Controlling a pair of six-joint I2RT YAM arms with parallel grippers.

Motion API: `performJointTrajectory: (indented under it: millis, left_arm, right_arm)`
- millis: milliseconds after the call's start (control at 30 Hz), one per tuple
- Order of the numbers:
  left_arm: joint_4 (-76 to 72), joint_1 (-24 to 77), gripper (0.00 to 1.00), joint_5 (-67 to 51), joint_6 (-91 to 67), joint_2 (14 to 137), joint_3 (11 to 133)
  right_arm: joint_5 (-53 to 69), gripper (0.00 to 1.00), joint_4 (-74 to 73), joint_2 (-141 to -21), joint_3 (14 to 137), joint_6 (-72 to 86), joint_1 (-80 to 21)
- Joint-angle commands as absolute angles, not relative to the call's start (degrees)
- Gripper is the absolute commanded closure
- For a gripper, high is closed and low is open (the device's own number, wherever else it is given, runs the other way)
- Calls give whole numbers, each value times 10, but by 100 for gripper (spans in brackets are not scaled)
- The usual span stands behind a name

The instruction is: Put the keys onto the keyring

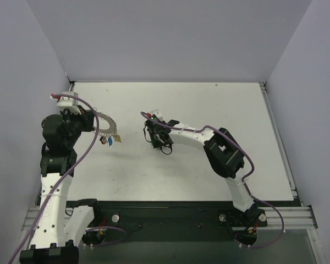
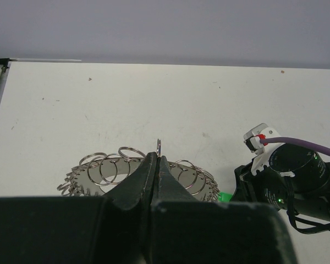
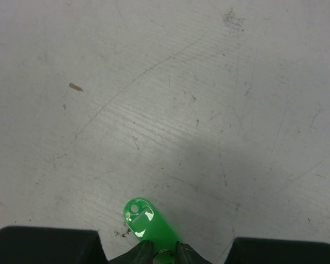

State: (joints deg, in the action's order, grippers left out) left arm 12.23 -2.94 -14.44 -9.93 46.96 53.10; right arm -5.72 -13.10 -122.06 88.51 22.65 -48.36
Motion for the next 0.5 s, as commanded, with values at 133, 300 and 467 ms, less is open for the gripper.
performJointTrajectory:
  millis: [133, 300, 467]
  left_arm:
    - [65, -28, 100, -152, -102, 462, 535]
    - [65, -28, 100, -152, -103, 461, 536]
    - [65, -29, 100, -152, -103, 461, 535]
  right_arm:
    - [-40, 79, -158, -1183, 880, 229, -481]
    - [-33, 80, -157, -1154, 871, 227, -479]
    - [-25, 96, -157, -1158, 871, 225, -473]
